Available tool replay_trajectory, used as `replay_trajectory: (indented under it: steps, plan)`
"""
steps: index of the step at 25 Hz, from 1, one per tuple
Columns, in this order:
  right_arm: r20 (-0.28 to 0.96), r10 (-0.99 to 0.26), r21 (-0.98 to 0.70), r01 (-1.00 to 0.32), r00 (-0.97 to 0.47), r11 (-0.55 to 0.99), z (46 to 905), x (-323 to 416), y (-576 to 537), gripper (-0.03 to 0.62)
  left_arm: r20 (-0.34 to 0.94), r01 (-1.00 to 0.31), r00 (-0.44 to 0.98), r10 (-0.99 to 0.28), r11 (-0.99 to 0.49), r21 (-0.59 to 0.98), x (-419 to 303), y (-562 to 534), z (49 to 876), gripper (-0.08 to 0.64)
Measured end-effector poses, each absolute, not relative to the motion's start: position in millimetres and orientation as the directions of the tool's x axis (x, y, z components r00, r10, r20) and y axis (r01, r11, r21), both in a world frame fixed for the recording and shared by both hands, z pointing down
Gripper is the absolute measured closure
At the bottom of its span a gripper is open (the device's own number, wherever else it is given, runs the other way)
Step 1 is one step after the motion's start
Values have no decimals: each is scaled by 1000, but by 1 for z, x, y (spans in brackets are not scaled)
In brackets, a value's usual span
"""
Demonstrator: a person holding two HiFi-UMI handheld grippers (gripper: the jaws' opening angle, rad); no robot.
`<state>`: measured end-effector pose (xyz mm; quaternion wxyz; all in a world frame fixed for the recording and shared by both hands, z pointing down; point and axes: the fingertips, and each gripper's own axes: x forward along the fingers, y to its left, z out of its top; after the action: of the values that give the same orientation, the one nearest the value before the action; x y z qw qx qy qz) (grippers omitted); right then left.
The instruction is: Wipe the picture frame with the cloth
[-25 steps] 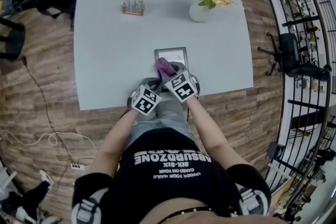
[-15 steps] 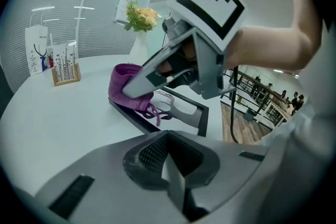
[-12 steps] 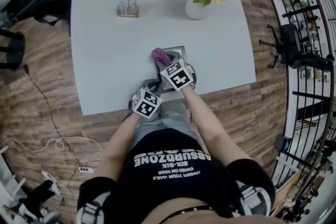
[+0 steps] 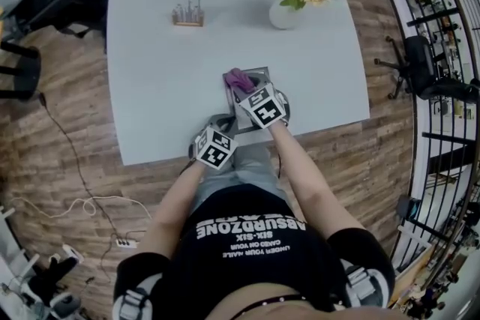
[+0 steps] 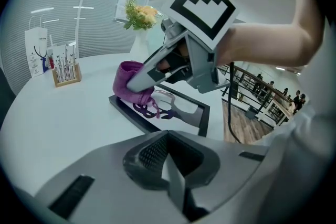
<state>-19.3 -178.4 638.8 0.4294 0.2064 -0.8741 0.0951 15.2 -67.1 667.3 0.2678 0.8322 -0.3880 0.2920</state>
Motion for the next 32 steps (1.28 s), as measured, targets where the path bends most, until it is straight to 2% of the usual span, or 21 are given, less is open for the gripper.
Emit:
replay_trajectory:
  steps: [11,32]
  plan:
    - [804,-333,58,-491,-494,869,639,12,-195,466,700,-819,514,-496,-527,228,14,-70,668,543]
    - [802,-299,17,-482,-516,876,641,27,-161,466,712,-837,499,-494,-488,248,16,-69,667,543]
